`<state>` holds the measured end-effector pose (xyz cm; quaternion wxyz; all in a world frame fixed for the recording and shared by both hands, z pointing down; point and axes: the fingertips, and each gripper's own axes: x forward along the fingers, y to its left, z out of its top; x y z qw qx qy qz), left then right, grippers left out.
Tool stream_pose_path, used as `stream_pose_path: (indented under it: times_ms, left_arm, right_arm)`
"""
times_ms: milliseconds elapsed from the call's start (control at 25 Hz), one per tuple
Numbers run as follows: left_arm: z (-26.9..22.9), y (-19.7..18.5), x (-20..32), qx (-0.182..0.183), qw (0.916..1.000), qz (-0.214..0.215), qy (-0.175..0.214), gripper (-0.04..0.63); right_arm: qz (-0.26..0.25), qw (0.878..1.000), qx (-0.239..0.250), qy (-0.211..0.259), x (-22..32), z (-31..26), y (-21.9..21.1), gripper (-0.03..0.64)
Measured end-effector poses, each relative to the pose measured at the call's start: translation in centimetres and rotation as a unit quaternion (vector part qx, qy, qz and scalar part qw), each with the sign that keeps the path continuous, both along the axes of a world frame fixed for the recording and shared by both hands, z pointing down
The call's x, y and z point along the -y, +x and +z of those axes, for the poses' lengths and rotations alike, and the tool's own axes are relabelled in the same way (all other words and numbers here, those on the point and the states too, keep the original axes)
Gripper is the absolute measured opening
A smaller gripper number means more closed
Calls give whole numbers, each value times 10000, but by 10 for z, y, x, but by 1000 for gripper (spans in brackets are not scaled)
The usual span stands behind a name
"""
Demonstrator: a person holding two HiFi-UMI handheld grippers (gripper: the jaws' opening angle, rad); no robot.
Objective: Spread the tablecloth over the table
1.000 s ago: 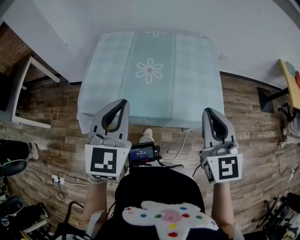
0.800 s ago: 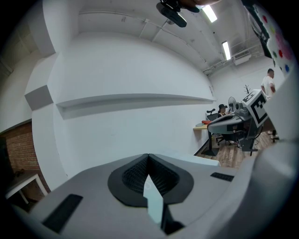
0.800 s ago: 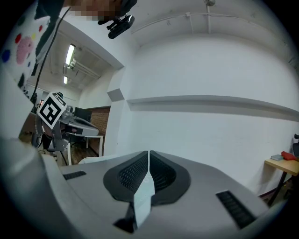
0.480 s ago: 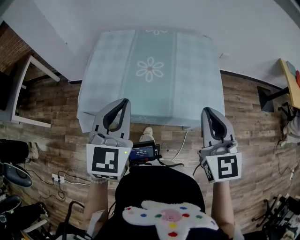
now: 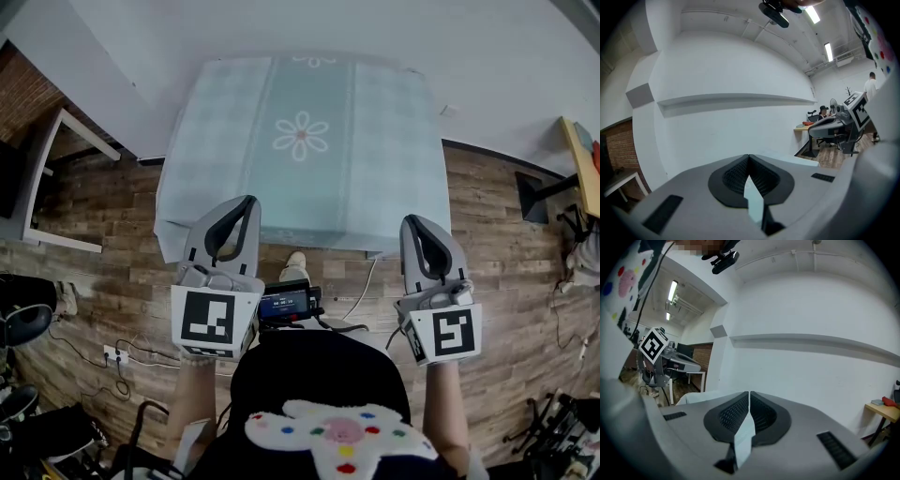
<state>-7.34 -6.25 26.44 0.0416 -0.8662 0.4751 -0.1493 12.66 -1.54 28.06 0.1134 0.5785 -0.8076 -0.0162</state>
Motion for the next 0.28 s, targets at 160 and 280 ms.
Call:
stream_pose_path:
  times_ms: [160, 280]
  left_arm:
    - [1, 0, -1, -53, 9999, -70, -59, 15]
    - [0, 2, -1, -16, 10000, -57, -43, 15]
  right_arm:
    - [24, 9999, -90, -99, 1, 3, -1, 38]
    - [39, 9996, -129, -238, 1, 5, 1, 37]
